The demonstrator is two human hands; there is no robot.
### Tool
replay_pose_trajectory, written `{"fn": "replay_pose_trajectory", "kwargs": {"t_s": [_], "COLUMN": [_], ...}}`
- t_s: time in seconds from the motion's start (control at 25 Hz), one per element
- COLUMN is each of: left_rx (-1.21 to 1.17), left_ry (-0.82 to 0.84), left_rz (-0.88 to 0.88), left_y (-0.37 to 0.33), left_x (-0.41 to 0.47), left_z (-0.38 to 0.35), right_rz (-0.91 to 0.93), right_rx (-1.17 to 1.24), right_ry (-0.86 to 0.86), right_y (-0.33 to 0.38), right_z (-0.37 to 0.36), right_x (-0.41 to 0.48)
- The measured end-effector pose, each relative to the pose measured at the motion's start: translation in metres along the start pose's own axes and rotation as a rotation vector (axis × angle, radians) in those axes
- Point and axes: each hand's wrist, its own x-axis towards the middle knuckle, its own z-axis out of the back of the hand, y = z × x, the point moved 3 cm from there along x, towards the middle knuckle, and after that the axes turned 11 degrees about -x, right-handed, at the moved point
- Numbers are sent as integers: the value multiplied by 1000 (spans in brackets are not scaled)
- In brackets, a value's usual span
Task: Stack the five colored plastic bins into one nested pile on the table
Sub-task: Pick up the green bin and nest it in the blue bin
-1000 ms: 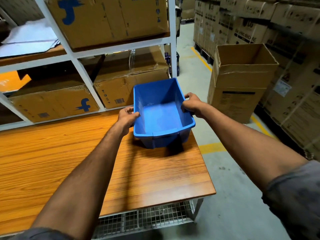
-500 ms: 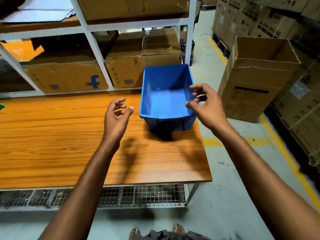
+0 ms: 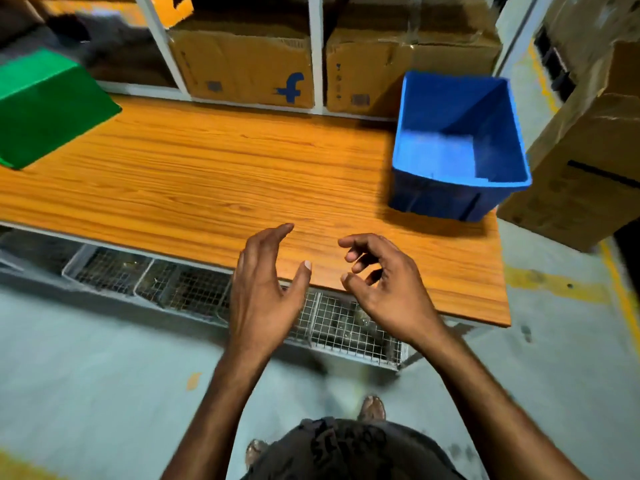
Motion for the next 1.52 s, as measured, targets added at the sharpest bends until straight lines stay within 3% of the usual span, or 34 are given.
{"fn": "replay_pose_trajectory", "kwargs": {"t_s": [0.24,0.44,0.56,0.64,0.72,0.92,1.16,1.52], "left_rx": [284,399,112,-161,-283,-341,-267,-285], "left_ry": [-59,-135,-273,-411,-500,-613,-631,-647], "left_rz": [28,71,259,397,481,545,518,473], "left_y": [66,124,158,180,203,263,341,435], "left_x": [-45,-75,-92,-100,-107,-95,-21,114], "left_z": [109,209,260,285,306,369,458,572], "right_rz": [99,239,239,161,52,-16,-22,72], "right_rx": [-122,-282,-154,19,180,292,367,381], "right_ry": [162,154,189,260,356,465,498,439], "right_y": [74,137,173,195,216,261,317,409], "right_z": [-117,-208,-264,-300,-336,-416,-518,-627], "right_x": [-19,-24,-24,-21,-13,26,122,274]}}
